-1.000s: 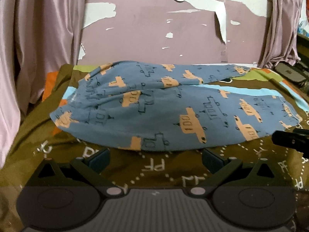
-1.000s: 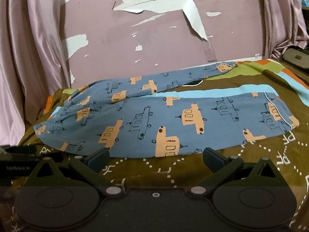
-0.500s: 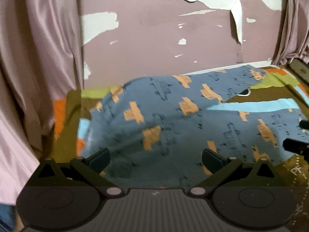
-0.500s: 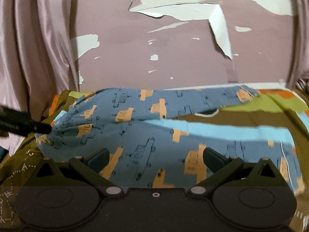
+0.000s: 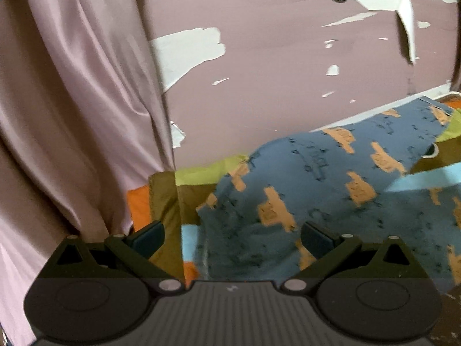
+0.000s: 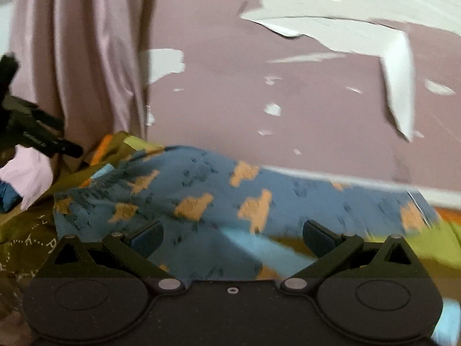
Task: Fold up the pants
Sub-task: 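Grasp the pants waistband with the left gripper while the right gripper grasps the waistband beside it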
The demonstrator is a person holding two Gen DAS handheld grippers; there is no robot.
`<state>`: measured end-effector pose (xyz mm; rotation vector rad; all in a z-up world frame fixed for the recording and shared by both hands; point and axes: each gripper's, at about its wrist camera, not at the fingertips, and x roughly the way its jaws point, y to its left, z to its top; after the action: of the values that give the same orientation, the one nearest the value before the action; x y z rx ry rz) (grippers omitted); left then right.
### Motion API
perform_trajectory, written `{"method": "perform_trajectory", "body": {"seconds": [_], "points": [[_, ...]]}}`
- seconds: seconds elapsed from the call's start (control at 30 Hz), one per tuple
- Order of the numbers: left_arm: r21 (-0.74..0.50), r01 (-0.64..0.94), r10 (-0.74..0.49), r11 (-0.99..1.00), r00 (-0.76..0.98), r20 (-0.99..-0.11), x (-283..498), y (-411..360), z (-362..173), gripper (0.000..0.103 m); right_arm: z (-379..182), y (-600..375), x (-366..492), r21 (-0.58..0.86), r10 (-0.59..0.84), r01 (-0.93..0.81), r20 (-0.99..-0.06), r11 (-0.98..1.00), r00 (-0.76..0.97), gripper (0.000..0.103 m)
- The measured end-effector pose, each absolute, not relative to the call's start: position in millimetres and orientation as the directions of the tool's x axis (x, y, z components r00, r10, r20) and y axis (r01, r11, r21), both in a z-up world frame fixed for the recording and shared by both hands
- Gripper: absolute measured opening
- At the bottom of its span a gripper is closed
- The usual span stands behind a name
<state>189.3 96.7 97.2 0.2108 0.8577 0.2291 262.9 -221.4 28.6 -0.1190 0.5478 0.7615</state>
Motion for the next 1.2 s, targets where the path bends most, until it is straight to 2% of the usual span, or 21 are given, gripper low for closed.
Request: {"method": "perform_trajectory", "body": {"seconds": [0.17, 0.33, 0.73, 0.83, 0.97, 1.2], "points": [[0.26, -0.12, 0.275, 0.958, 0.637, -0.72, 213.4, 131.0, 77.8, 0.103, 15.6, -191.0, 323.1, 0.064, 0.686, -0.775, -0.516, 0.628, 0.513, 0.103], [0.256, -0.103, 0.261, 0.961, 0.639, -0.723, 247.8, 158.0, 58.6, 0.103, 6.0, -155.1, 383.4, 0.094, 0.721, -0.822, -0.544, 0.562, 0.43, 0.103], [0.26, 0.035, 0.17, 0.965, 0.67, -0.722, 313.8, 157.0, 21.0, 0.103, -21.8, -114.0, 451.9, 0.101, 0.711, -0.851, -0.605, 0.515, 0.358, 0.102], [0.246, 0.036, 0.155, 0.969, 0.683, -0.713, 320.7, 156.0, 16.2, 0.098, -23.0, -105.5, 462.5, 0.127, 0.717, -0.852, -0.611, 0.507, 0.336, 0.102], [0.215, 0.048, 0.125, 0.975, 0.684, -0.719, 330.2, 153.3, 10.4, 0.089, -26.2, -95.2, 473.9, 0.153, 0.715, -0.84, -0.616, 0.52, 0.331, 0.094], [0.176, 0.062, 0.089, 0.982, 0.675, -0.733, 337.3, 150.8, 1.6, 0.085, -32.7, -84.0, 485.5, 0.172, 0.707, -0.829, -0.628, 0.532, 0.323, 0.086]]}}
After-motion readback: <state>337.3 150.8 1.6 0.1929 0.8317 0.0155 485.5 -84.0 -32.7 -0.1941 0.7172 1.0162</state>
